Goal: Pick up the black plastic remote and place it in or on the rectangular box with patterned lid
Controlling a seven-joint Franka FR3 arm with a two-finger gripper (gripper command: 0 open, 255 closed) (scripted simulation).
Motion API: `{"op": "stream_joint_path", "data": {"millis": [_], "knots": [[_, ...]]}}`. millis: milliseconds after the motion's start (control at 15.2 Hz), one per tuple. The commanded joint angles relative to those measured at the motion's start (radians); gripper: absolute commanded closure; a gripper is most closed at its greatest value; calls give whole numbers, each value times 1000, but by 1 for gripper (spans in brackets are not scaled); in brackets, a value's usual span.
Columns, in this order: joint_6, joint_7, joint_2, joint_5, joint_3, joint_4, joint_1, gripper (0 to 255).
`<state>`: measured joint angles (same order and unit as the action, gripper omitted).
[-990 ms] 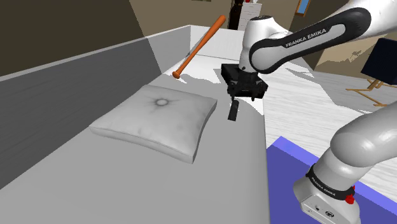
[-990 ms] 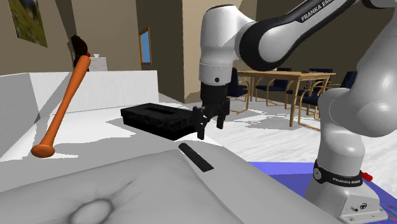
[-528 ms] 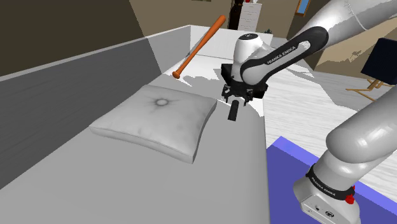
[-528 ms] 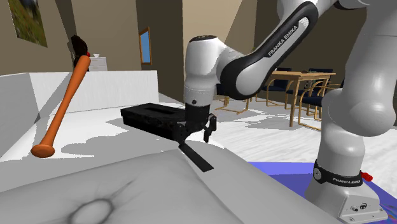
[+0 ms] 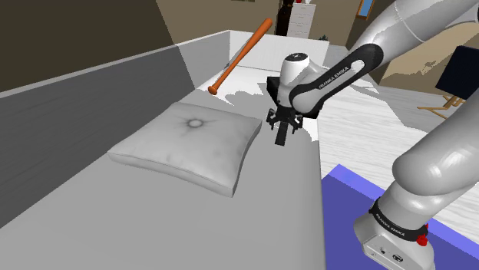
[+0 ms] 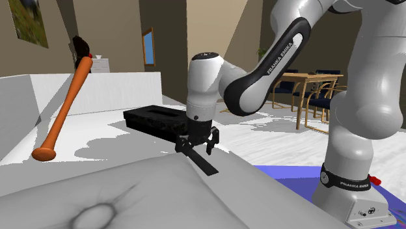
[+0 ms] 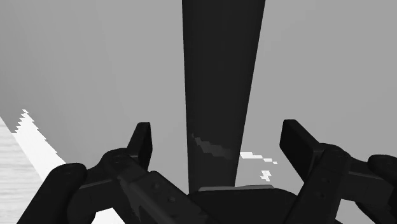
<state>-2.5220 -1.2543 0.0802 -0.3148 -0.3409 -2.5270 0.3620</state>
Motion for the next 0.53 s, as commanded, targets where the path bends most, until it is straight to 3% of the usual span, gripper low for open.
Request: {"op": "stream_joint_path", "data": {"millis": [0, 330, 396, 462], "knots": [[-5, -2, -4, -5, 1, -1, 2, 0], [-5, -2, -4, -5, 1, -1, 2, 0], [-5, -2, -4, -5, 1, -1, 2, 255], [-5, -2, -4, -5, 1, -1, 2, 255]]}}
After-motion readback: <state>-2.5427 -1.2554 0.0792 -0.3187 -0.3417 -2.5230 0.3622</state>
